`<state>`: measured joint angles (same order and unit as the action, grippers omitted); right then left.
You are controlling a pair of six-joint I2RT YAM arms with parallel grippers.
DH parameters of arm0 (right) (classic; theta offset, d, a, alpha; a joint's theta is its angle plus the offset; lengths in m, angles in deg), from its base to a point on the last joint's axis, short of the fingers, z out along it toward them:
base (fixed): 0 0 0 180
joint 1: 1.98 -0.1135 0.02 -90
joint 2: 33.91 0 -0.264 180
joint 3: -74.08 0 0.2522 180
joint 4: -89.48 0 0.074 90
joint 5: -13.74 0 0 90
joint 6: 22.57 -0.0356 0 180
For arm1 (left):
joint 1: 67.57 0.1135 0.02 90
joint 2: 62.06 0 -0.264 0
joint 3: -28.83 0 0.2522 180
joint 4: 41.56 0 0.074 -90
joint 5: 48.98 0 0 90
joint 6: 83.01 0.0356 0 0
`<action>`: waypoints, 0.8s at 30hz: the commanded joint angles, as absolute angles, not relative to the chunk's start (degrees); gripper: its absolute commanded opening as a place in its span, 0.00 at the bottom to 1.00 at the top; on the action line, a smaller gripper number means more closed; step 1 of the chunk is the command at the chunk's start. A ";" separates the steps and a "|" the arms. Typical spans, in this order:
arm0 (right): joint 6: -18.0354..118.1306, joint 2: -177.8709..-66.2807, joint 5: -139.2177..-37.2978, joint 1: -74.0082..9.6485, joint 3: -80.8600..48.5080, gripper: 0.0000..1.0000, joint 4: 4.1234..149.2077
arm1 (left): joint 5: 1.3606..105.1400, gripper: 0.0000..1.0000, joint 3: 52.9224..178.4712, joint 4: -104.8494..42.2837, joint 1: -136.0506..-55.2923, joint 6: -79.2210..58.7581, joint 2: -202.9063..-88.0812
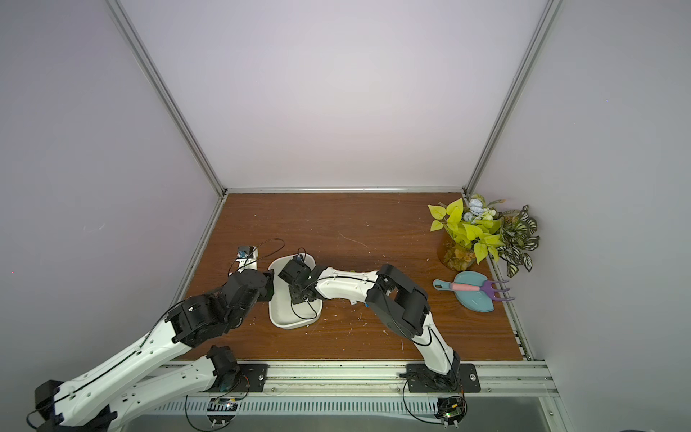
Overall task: Put the usb flash drive into the storage box
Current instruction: Place the USB flash in the storage box.
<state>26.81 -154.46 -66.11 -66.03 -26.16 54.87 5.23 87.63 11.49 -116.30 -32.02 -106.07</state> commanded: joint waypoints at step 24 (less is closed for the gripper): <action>32.22 -130.65 -62.61 -55.44 -20.24 0.41 53.50 | 8.91 0.58 88.67 12.00 -115.69 -33.59 -105.62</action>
<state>30.07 -138.44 -65.80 -61.85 -24.37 53.76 6.24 87.63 11.47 -116.30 -32.63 -104.50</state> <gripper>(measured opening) 0.408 0.578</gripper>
